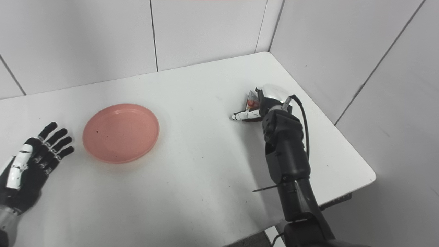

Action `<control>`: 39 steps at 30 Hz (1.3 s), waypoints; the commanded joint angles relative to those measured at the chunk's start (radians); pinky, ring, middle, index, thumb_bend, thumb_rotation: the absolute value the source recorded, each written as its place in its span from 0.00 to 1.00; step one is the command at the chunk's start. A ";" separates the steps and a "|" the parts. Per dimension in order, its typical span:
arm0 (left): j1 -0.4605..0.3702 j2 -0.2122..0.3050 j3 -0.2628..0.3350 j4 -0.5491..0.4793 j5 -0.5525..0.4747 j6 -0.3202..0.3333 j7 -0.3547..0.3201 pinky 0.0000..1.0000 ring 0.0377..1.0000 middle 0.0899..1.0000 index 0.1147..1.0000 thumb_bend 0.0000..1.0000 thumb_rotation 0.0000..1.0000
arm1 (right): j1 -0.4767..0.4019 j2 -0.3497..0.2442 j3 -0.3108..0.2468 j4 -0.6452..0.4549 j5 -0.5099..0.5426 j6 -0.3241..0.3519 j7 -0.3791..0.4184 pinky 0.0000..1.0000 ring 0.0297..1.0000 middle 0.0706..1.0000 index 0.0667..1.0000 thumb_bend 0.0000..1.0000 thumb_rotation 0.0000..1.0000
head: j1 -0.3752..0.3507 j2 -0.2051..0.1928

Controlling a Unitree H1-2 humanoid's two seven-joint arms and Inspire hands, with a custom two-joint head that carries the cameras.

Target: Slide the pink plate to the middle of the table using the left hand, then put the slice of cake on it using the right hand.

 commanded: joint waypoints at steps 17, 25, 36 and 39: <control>0.060 0.009 -0.020 0.028 0.015 0.086 0.014 0.89 0.91 0.92 0.91 0.48 0.93 | 0.003 -0.081 0.062 0.035 0.195 0.000 -0.185 0.33 0.40 0.39 0.50 0.52 0.00 | 0.011 -0.005; 0.064 0.003 -0.033 0.015 0.032 0.085 0.031 0.89 0.91 0.92 0.91 0.48 0.92 | 0.007 -0.097 0.070 0.045 0.225 0.000 -0.213 0.35 0.41 0.40 0.50 0.52 0.00 | 0.039 -0.012; 0.075 -0.028 -0.059 -0.017 0.052 0.092 0.064 0.90 0.92 0.93 0.92 0.47 0.94 | -0.005 -0.121 0.125 -0.141 0.347 -0.005 -0.232 0.27 0.35 0.43 0.46 0.52 0.00 | 0.144 -0.027; 0.076 -0.050 -0.070 -0.031 0.068 0.101 0.087 0.90 0.93 0.94 0.93 0.46 0.95 | -0.036 -0.121 0.161 -0.186 0.365 -0.002 -0.205 0.31 0.39 0.40 0.49 0.52 0.00 | 0.186 -0.030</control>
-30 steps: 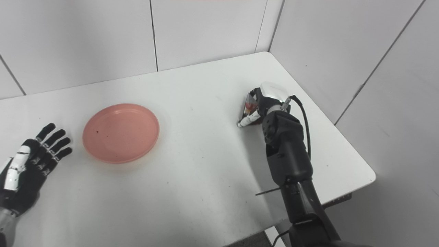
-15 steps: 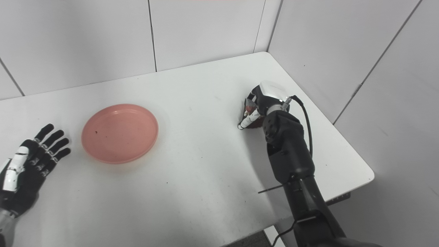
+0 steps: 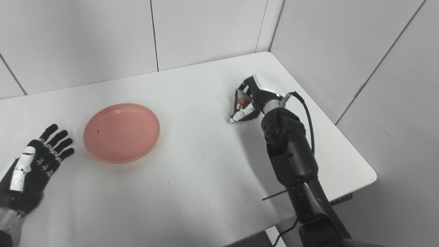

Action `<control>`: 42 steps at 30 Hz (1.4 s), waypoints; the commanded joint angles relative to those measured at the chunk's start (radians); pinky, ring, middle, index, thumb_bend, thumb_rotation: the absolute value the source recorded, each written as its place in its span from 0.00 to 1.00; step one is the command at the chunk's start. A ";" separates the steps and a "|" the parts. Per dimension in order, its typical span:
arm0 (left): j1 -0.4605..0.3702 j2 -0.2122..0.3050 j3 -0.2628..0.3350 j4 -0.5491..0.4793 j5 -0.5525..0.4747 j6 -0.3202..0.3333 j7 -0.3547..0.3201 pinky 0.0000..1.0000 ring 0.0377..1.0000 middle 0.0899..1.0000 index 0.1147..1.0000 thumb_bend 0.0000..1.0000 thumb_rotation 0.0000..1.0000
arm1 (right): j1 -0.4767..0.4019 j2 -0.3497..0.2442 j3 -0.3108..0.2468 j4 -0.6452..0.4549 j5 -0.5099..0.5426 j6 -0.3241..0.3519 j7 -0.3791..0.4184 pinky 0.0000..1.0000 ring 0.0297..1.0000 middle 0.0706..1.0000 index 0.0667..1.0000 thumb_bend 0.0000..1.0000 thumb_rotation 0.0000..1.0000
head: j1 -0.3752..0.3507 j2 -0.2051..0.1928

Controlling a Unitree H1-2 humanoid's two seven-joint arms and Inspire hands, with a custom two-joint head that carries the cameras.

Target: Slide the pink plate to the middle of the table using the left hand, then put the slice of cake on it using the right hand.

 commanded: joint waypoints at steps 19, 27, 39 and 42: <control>0.015 -0.201 -0.100 0.053 0.164 0.137 0.161 0.94 0.95 0.97 0.97 0.38 1.00 | -0.363 0.143 0.359 0.182 0.142 -0.121 -0.071 0.34 0.42 0.39 0.51 0.52 0.00 | 0.414 -0.033; 0.006 -0.224 -0.113 0.060 0.181 0.131 0.164 0.96 0.97 0.98 0.98 0.39 1.00 | -0.426 0.209 0.430 0.336 0.187 -0.149 -0.110 0.34 0.42 0.40 0.50 0.52 0.00 | 0.431 -0.023; 0.014 -0.203 -0.108 0.029 0.170 0.146 0.158 0.96 0.96 0.97 0.97 0.39 1.00 | -0.433 0.210 0.481 0.472 0.202 -0.152 -0.168 0.41 0.54 0.49 0.45 0.52 0.00 | 0.371 0.004; 0.017 -0.201 -0.105 0.021 0.169 0.153 0.161 0.95 0.95 0.97 0.96 0.39 1.00 | -0.422 0.191 0.478 0.452 0.203 -0.136 -0.160 0.31 0.40 0.38 0.50 0.52 0.00 | 0.366 0.007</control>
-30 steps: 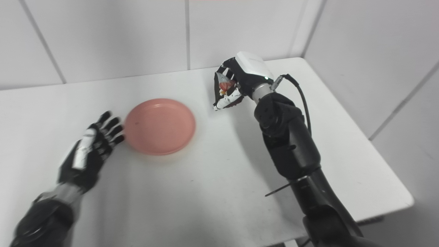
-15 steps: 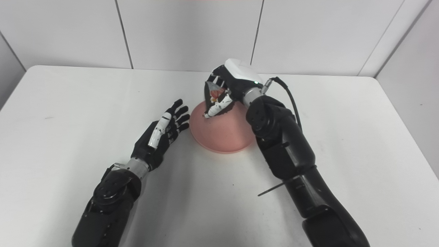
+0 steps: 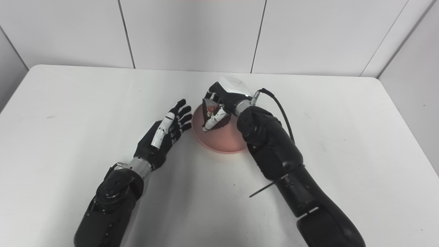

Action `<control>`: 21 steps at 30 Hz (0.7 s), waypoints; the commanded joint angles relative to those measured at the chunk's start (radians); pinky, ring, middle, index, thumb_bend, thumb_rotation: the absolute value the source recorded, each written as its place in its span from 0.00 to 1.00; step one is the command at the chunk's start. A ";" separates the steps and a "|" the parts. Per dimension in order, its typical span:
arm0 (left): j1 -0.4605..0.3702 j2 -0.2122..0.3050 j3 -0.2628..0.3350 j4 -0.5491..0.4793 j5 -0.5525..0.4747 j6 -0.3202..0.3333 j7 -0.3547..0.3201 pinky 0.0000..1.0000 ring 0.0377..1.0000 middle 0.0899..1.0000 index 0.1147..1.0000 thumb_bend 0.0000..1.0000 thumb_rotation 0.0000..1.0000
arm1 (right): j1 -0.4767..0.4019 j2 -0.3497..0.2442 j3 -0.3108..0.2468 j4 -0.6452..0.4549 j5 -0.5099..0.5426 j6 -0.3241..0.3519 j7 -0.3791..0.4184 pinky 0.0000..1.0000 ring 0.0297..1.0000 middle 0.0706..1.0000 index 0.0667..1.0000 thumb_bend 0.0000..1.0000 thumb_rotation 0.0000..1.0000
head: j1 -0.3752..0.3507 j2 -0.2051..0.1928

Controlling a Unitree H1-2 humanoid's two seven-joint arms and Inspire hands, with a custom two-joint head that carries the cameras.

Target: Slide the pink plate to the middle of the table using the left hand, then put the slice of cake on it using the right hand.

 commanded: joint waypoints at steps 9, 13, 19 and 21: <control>0.062 0.022 -0.007 -0.001 0.009 0.122 -0.012 0.94 0.94 0.97 0.97 0.39 1.00 | -0.010 -0.054 -0.003 -0.104 -0.004 0.014 -0.003 0.34 0.42 0.39 0.51 0.51 0.00 | -0.048 0.017; 0.064 0.028 -0.004 -0.004 0.003 0.124 -0.016 0.94 0.95 0.98 0.97 0.40 1.00 | 0.004 -0.056 0.006 -0.118 -0.012 0.025 0.006 0.35 0.43 0.39 0.50 0.52 0.00 | -0.057 0.024; 0.066 0.039 -0.004 -0.015 0.012 0.129 -0.018 0.93 0.95 0.97 0.97 0.40 1.00 | 0.039 -0.047 0.015 -0.131 -0.007 0.033 0.017 0.34 0.42 0.39 0.50 0.52 0.00 | -0.075 0.031; 0.065 0.041 -0.004 -0.016 0.012 0.131 -0.019 0.93 0.95 0.97 0.97 0.40 1.00 | 0.050 -0.046 0.025 -0.133 -0.014 0.040 0.026 0.35 0.42 0.39 0.50 0.52 0.00 | -0.075 0.031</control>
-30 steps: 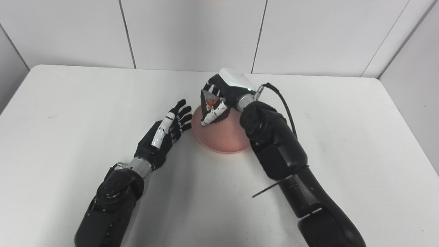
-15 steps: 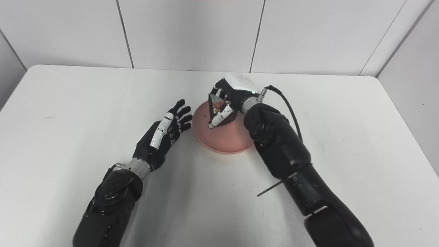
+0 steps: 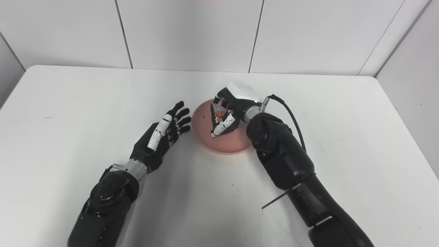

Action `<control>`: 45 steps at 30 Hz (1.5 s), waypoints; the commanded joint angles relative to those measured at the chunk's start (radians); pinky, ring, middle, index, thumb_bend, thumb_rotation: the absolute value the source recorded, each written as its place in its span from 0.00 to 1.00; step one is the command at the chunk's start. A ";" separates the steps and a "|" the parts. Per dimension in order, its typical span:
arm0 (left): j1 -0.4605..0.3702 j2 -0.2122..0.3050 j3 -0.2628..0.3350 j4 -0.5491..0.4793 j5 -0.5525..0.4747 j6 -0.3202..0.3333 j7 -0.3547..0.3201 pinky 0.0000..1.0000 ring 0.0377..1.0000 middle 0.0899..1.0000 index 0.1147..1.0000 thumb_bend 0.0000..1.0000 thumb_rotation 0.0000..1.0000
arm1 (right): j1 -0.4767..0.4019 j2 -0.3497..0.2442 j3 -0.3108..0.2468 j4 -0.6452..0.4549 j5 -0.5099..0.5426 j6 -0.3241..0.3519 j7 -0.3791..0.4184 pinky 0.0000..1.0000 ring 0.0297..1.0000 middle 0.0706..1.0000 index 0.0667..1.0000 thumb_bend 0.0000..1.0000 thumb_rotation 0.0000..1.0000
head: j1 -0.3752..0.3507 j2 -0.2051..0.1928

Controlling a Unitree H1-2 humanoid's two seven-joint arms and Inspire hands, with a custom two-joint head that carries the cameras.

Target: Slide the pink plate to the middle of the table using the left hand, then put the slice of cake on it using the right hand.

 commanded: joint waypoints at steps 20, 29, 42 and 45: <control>0.052 0.021 0.017 0.018 0.004 0.113 -0.015 0.93 0.95 0.96 0.96 0.40 1.00 | 0.029 -0.016 0.028 -0.161 -0.130 0.085 0.278 0.80 0.97 0.99 1.00 0.90 0.90 | -0.039 0.003; 0.052 0.019 0.027 0.026 0.000 0.114 -0.019 0.94 0.95 0.97 0.96 0.41 1.00 | 0.043 -0.047 0.010 -0.275 -0.111 0.028 0.185 0.91 1.00 1.00 1.00 0.96 1.00 | -0.049 -0.011; 0.047 0.014 0.037 0.071 0.003 0.072 -0.034 0.96 0.96 0.98 0.97 0.40 1.00 | 0.027 -0.079 -0.039 -0.418 -0.116 0.006 0.137 0.94 1.00 1.00 1.00 0.92 1.00 | -0.054 -0.046; 0.048 0.011 0.046 0.076 -0.004 0.064 -0.036 0.96 0.97 0.98 0.98 0.39 1.00 | 0.033 -0.081 -0.063 -0.440 -0.103 -0.007 0.114 0.93 1.00 1.00 1.00 0.92 1.00 | -0.057 -0.052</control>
